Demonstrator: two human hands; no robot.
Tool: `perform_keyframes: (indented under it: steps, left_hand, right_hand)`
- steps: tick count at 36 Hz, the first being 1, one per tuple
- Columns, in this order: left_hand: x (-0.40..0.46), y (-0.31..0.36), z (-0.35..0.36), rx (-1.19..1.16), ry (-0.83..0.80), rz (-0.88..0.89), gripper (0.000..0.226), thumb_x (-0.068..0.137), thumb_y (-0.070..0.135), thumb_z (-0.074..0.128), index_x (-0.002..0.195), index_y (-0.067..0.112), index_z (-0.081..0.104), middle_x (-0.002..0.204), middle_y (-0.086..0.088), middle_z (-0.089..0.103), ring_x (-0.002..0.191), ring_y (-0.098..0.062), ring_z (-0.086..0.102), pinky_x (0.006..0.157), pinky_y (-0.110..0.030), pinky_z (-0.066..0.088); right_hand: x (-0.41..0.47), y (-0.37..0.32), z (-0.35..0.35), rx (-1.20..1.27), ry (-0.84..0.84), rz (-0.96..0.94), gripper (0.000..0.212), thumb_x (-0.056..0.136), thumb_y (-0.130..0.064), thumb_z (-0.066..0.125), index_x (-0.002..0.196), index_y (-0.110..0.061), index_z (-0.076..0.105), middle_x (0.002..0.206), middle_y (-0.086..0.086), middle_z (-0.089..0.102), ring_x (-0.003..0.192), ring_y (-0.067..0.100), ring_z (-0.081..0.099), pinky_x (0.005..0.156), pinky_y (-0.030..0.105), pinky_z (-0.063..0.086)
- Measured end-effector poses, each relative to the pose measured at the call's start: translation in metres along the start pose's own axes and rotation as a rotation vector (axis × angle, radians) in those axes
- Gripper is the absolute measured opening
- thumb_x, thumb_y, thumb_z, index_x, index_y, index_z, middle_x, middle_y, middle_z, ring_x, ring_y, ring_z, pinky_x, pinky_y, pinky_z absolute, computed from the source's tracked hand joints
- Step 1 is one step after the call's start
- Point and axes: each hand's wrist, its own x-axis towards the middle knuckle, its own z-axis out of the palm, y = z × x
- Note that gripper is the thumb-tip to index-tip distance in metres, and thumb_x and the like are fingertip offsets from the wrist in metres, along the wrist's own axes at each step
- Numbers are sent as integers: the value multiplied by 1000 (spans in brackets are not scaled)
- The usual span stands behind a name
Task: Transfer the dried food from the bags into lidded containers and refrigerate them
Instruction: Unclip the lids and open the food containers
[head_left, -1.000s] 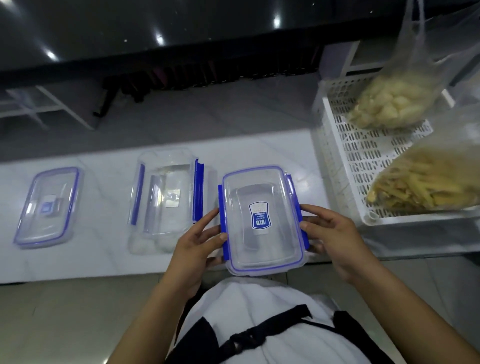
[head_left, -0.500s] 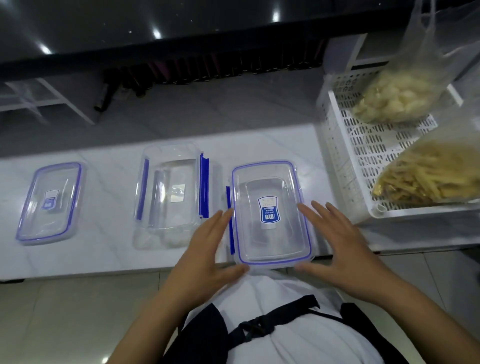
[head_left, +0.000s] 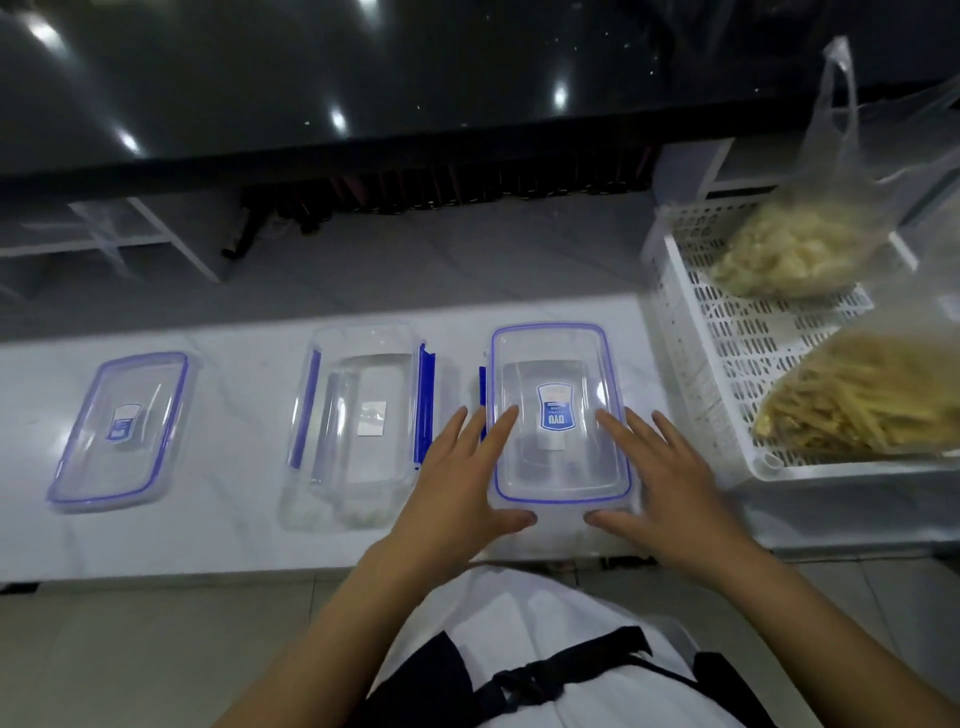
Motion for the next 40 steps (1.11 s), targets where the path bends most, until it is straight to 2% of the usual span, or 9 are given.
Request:
perform_keyframes:
  steps: [6, 9, 13, 17, 21, 24, 31, 36, 40]
  left_hand:
    - [23, 3, -24, -32, 3, 29, 115, 77, 58, 79, 157, 47, -4, 169, 14, 1, 155, -13, -6, 123, -43, 9]
    - [24, -2, -43, -43, 37, 55, 115, 77, 56, 79, 157, 47, -3, 169, 13, -1, 155, -14, -7, 122, -40, 5]
    - [5, -25, -73, -67, 83, 60, 113, 77, 57, 78, 156, 50, -3, 169, 13, -2, 154, -8, -10, 122, -34, 3]
    - [-29, -65, -105, -151, 114, -24, 113, 75, 59, 79, 154, 53, -2, 167, 24, -4, 153, -3, -12, 127, -40, 7]
    - [-68, -120, -134, -182, 169, -96, 108, 71, 63, 79, 141, 65, -4, 159, 34, -7, 148, 7, -15, 123, -33, 4]
    - [-96, -164, -152, -240, 205, -156, 109, 69, 61, 81, 142, 67, 1, 165, 28, 0, 151, 5, -9, 124, -32, 10]
    - [-134, -277, -200, -333, 243, -278, 116, 62, 55, 88, 154, 50, 17, 158, 30, 21, 150, -1, 18, 122, -35, 26]
    - [-140, -347, -225, -321, 176, -314, 118, 60, 48, 93, 155, 45, 23, 159, 16, 32, 146, -10, 31, 119, -45, 33]
    - [-137, -390, -231, -262, 144, -302, 118, 59, 61, 90, 155, 41, 25, 155, 17, 38, 140, -13, 39, 112, -46, 41]
  right_hand:
    - [16, -12, -13, 47, 89, 5, 107, 73, -49, 83, 150, -50, 9, 166, -6, 15, 154, 20, 2, 123, 47, 12]
    - [18, -27, -19, 66, 140, -17, 106, 72, -46, 84, 152, -47, 15, 165, -8, 18, 154, 19, 5, 122, 44, 12]
    - [25, -64, -20, 43, 135, -73, 103, 72, -48, 83, 145, -53, 11, 164, -13, 15, 153, 15, 2, 121, 39, 9]
    - [40, -118, -3, 22, 72, -156, 101, 73, -60, 76, 146, -57, 6, 157, -28, 7, 152, 9, -4, 122, 40, 8]
    - [59, -177, 32, -68, -5, -240, 99, 76, -70, 66, 140, -61, -10, 163, -21, 3, 151, 10, -17, 122, 39, 0]
    - [73, -224, 68, -116, -58, -275, 98, 78, -77, 54, 142, -59, -18, 166, -14, -7, 148, 10, -26, 121, 38, -8]
    - [117, -338, 152, -120, -66, -365, 97, 82, -77, 46, 155, -41, -7, 167, -1, -8, 148, 19, -28, 120, 41, -10]
    - [141, -390, 202, -71, -158, -302, 97, 83, -75, 51, 155, -41, -6, 168, -1, -7, 152, 24, -16, 121, 44, -2]
    - [151, -412, 231, -49, -163, -270, 95, 83, -74, 51, 154, -44, -6, 168, -4, -5, 153, 25, -9, 122, 45, 2]
